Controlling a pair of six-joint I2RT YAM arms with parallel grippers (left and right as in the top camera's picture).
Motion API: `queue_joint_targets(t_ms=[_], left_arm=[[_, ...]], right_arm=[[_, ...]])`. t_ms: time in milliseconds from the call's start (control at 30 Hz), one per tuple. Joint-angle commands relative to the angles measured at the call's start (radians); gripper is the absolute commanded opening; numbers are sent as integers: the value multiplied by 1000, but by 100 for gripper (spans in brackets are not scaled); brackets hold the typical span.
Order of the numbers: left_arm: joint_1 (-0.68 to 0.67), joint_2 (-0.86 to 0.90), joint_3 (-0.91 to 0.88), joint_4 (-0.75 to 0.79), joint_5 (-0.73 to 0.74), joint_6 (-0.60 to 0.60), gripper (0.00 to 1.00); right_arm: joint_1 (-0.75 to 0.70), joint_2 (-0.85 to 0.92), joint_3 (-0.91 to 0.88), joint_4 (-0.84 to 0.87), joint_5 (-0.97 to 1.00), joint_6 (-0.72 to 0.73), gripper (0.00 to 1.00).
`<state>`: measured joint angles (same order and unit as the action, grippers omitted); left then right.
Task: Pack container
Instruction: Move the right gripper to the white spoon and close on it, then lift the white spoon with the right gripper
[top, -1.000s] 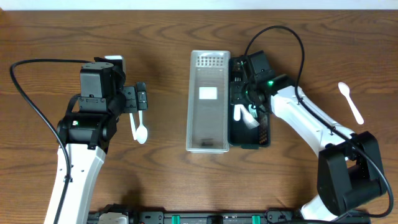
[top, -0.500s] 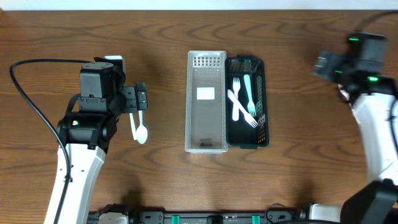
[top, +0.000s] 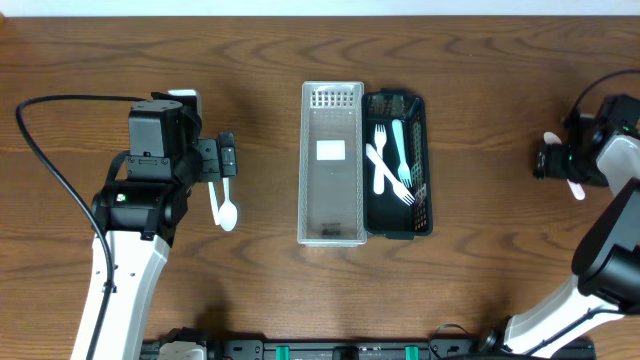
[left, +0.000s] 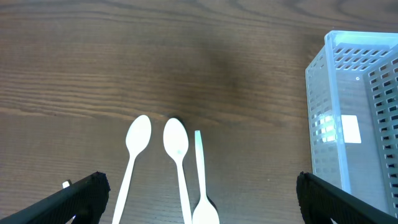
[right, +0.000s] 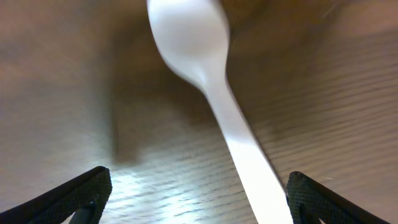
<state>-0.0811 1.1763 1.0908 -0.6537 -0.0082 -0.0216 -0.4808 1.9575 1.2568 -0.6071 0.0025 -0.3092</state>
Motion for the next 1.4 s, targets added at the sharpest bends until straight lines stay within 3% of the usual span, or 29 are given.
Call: queue_joint_targets(t_ms=[0,400,733,1000,1200,1367], left_arm=[[4,6,20,-1,-19,14,98],[4,6,20,-1,-19,14,98],[4,6,20,-1,-19,14,98],[4,6,20,-1,-19,14,98],[4,6,20,-1,-19,14,98],[4,6,20,-1,-19,14,98]], right_arm=[[-30,19,-2,-3,-62,-136,92],[-62,21,-2,63,-142,-189,91],[-62,25,-2,114,-113,-166,73],[-62,39,-2,120,-102,-155,73],[-62,64,-2,119,-96,-126,66],[-62,64,-2,118,-86,-80,54]])
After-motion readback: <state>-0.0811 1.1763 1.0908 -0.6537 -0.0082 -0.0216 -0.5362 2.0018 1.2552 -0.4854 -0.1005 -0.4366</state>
